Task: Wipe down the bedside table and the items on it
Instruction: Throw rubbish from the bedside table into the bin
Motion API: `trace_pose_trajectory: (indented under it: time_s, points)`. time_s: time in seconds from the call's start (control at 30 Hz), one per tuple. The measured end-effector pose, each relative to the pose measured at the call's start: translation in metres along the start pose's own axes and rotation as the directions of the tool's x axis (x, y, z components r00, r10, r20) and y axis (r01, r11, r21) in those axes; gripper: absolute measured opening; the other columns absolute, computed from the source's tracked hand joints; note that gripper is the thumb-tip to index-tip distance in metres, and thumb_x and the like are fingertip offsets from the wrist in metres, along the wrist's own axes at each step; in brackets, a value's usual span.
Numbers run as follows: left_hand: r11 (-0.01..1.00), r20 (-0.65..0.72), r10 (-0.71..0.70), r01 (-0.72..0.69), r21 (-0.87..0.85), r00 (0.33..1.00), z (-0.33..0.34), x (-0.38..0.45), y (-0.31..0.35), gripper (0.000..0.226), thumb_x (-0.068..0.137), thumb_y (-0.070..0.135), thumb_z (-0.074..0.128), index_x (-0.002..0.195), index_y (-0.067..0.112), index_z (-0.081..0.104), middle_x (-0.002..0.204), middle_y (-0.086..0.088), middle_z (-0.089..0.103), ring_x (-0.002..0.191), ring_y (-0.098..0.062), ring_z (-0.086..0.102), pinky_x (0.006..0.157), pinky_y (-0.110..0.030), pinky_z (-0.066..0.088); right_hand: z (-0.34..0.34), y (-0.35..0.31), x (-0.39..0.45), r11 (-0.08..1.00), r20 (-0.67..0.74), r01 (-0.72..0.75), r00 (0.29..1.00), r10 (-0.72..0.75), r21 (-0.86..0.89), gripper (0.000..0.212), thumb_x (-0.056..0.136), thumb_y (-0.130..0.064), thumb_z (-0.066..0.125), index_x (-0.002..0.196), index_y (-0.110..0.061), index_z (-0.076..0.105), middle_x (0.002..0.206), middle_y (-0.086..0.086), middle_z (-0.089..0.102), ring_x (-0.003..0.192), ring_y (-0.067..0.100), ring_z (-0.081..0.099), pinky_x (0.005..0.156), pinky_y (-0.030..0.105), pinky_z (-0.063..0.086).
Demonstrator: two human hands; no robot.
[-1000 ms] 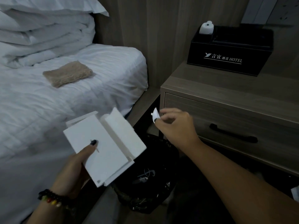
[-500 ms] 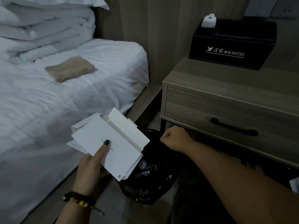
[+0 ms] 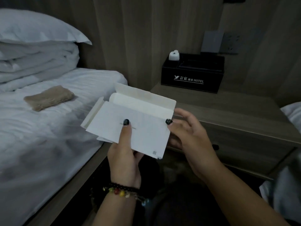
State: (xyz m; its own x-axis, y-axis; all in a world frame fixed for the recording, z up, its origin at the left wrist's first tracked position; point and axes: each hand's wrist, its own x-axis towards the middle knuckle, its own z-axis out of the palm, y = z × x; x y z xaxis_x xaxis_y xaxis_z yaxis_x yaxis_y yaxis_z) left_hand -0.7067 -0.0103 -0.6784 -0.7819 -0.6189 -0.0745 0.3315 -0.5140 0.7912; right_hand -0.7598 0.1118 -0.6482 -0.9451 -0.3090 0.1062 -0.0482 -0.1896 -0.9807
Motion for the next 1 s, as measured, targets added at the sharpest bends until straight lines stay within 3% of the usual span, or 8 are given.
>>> trace_pose_trajectory:
  time_s: [0.1,0.23,0.33,0.43,0.6,0.7,0.8,1.0]
  points:
    - [0.999,-0.082,0.036,-0.035,0.012,0.996,0.018,-0.018,-0.014,0.03,0.087,0.037,0.063,0.112,0.021,0.067,0.106,0.002,0.073,0.098,-0.018,0.07,0.077,-0.039,0.056,-0.015,-0.004,-0.012,0.998,-0.018,0.049,0.999,-0.05,-0.041,0.044,0.089,-0.012,0.063,0.127,-0.031,0.052,0.102,-0.005,0.072,0.089,0.006,0.07,0.072,0.022,0.054]
    - [0.998,-0.109,-0.024,0.03,0.047,0.994,0.022,-0.031,-0.026,0.035,0.085,0.04,0.065,0.113,0.02,0.068,0.106,0.0,0.073,0.099,-0.022,0.069,0.084,-0.044,0.055,-0.035,0.002,-0.029,0.991,0.005,0.04,0.999,-0.039,-0.13,0.045,0.088,-0.021,0.063,0.121,-0.048,0.051,0.11,-0.006,0.068,0.093,0.009,0.069,0.081,0.034,0.058]
    - [0.995,-0.096,-0.048,0.056,0.083,0.994,0.024,-0.032,-0.026,0.036,0.087,0.041,0.064,0.114,0.017,0.067,0.107,-0.003,0.073,0.101,-0.026,0.068,0.082,-0.044,0.055,-0.044,-0.005,-0.033,0.995,0.042,0.043,0.998,-0.039,-0.087,0.024,0.085,-0.035,0.062,0.109,-0.033,0.062,0.1,-0.006,0.07,0.09,0.009,0.068,0.077,0.035,0.059]
    - [0.99,-0.077,-0.004,0.015,0.143,0.997,0.023,-0.033,-0.02,0.032,0.088,0.034,0.063,0.112,0.014,0.068,0.104,-0.004,0.074,0.093,-0.021,0.07,0.067,-0.034,0.055,-0.044,-0.009,-0.031,0.999,0.055,0.009,0.998,-0.007,-0.039,0.039,0.073,-0.052,0.056,0.089,-0.017,0.063,0.084,-0.005,0.071,0.082,0.012,0.067,0.073,0.033,0.056]
    - [0.971,0.006,-0.022,0.02,0.239,1.0,0.014,-0.042,-0.015,0.028,0.085,0.031,0.064,0.105,0.011,0.07,0.097,-0.004,0.075,0.089,-0.02,0.071,0.063,-0.032,0.052,-0.041,-0.003,-0.032,0.975,0.041,0.055,0.998,-0.048,-0.213,0.01,0.082,-0.024,0.068,0.091,-0.019,0.068,0.075,0.002,0.061,0.064,0.006,0.058,0.06,0.019,0.048]
    - [0.955,0.08,-0.03,0.005,0.297,0.996,0.01,-0.041,-0.011,0.035,0.079,0.04,0.066,0.102,0.014,0.071,0.098,-0.003,0.075,0.093,-0.021,0.071,0.073,-0.038,0.054,-0.045,-0.007,-0.031,0.942,0.133,0.067,0.991,-0.024,-0.329,0.028,0.082,-0.035,0.063,0.109,-0.038,0.068,0.089,-0.009,0.068,0.078,-0.001,0.066,0.071,0.012,0.05]
    - [0.935,0.156,0.004,-0.058,0.349,0.988,0.009,-0.044,-0.005,0.047,0.063,0.049,0.069,0.096,0.016,0.074,0.097,-0.001,0.075,0.094,-0.019,0.071,0.083,-0.043,0.055,-0.039,-0.02,-0.027,0.862,0.22,0.109,0.976,0.004,-0.496,0.026,0.082,-0.048,0.05,0.087,-0.036,0.072,0.084,-0.014,0.07,0.076,0.0,0.065,0.07,0.019,0.049]
    - [0.923,0.222,-0.009,-0.078,0.378,0.975,0.001,-0.047,0.006,0.057,0.067,0.06,0.072,0.101,0.015,0.072,0.095,-0.011,0.074,0.086,-0.029,0.07,0.07,-0.04,0.049,-0.021,-0.046,-0.011,0.843,0.35,0.204,0.937,-0.02,-0.497,0.045,0.065,-0.063,0.058,0.089,-0.029,0.074,0.083,-0.01,0.073,0.073,0.007,0.07,0.067,0.026,0.056]
